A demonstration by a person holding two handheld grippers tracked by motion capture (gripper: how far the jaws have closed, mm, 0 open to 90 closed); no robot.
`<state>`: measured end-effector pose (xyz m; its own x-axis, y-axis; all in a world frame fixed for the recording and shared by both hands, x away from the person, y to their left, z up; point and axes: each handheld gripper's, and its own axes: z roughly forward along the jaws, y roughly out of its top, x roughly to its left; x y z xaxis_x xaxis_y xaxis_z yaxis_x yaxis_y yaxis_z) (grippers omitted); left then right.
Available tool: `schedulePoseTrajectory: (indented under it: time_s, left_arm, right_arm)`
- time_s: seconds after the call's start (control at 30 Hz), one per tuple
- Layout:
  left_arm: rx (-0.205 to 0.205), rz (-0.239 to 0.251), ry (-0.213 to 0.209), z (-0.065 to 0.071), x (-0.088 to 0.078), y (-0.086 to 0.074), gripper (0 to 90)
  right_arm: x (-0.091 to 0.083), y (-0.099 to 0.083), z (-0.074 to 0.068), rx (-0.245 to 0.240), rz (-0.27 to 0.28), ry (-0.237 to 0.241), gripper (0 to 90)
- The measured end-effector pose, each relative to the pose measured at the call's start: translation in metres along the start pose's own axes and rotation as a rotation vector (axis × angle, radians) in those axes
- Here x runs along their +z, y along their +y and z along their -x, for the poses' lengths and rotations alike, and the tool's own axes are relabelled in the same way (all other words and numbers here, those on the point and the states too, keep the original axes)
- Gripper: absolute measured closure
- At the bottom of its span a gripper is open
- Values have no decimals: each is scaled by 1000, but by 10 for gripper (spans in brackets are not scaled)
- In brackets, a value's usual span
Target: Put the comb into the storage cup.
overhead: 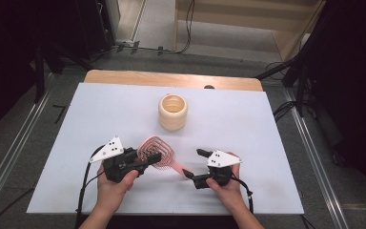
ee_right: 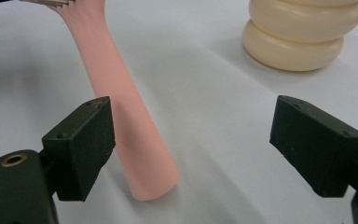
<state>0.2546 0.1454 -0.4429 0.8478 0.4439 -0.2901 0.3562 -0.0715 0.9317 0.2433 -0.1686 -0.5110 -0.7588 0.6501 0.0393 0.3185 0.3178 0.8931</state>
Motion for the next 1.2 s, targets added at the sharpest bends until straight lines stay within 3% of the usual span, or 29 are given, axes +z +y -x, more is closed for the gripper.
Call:
schedulePoseTrajectory:
  time_s: [1.2]
  left_arm:
    - [0,13,15,-3,-6,7,643]
  right_arm:
    - [4,0,-3,-12,-17,-8,123]
